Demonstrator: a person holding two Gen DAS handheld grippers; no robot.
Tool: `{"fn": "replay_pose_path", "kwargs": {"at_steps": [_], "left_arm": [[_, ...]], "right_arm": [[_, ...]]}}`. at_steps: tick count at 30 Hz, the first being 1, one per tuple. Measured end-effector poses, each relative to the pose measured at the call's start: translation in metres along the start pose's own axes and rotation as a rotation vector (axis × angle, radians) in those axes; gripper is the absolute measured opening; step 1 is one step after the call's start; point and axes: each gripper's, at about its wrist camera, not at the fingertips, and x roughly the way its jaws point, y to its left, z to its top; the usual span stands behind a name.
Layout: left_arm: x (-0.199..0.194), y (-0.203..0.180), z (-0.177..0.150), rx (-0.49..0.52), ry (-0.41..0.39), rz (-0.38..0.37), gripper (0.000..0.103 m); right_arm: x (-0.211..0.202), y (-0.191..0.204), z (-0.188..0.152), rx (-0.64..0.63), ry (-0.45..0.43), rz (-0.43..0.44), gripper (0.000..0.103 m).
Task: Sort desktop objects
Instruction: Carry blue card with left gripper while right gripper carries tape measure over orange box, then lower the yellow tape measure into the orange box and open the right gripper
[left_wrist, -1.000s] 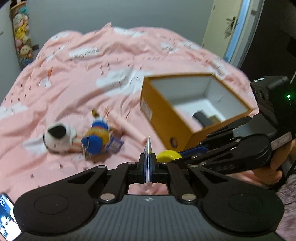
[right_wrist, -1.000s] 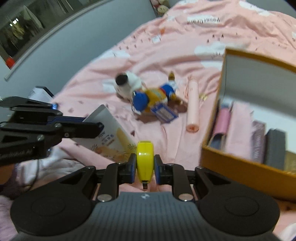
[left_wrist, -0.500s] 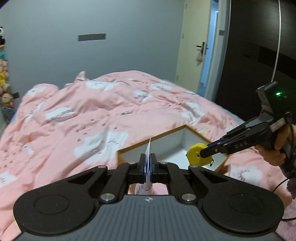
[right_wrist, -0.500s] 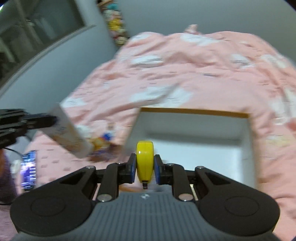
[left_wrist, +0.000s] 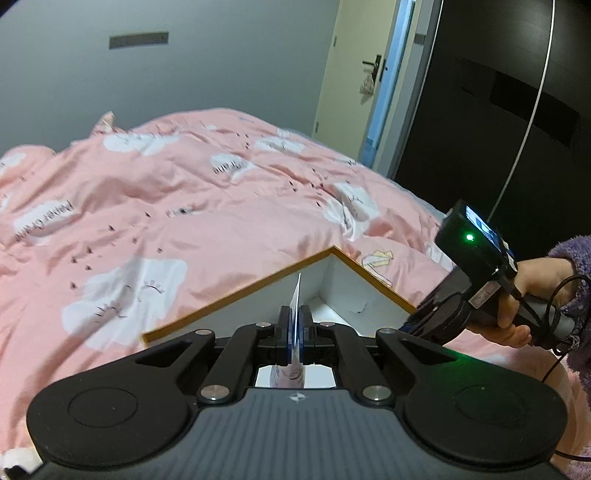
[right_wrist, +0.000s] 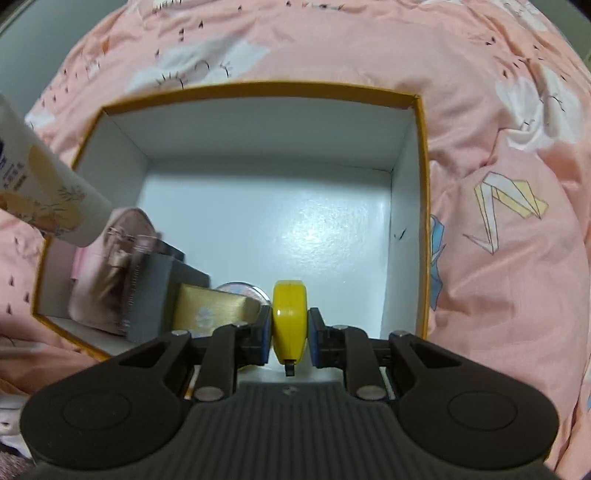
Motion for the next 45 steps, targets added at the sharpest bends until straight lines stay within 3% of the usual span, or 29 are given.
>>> {"fn": "replay_pose_path", "kwargs": {"at_steps": [7,9,12,22,28,35,45], "left_arm": [[0.026,0.007,0.001,-0.013,0.038,-0.031,0.003],[0.030,0.007,0.002,-0.013,0.037,-0.038,0.003],[0.038,0.008,0.004,-0.022,0.049,-0.050,0.003],[0.046,0.012,0.003,-0.038,0.069,-0.049,0.003],[0.049,0.013,0.004,-0.042,0.074,-0.049,0.003],[0.049,0.014,0.003,-0.045,0.073,-0.047,0.003],[0.049,0.008,0.003,-0.031,0.078,-0.075,0.003]], "right_arm": [[-0.031,-0.010,0.003,-0.010,-0.058,0.137,0.021],[-0.043,-0.014,0.002,0.005,-0.077,0.226,0.021],[-0.036,-0.012,0.004,0.031,-0.043,0.345,0.021],[0.012,-0.021,0.007,0.114,0.101,0.538,0.021],[0.028,-0.025,0.008,0.125,0.147,0.521,0.022],[0.039,-0.031,0.009,0.105,0.176,0.420,0.028],[0.038,-0.018,0.006,0.082,0.164,0.409,0.026]]}}
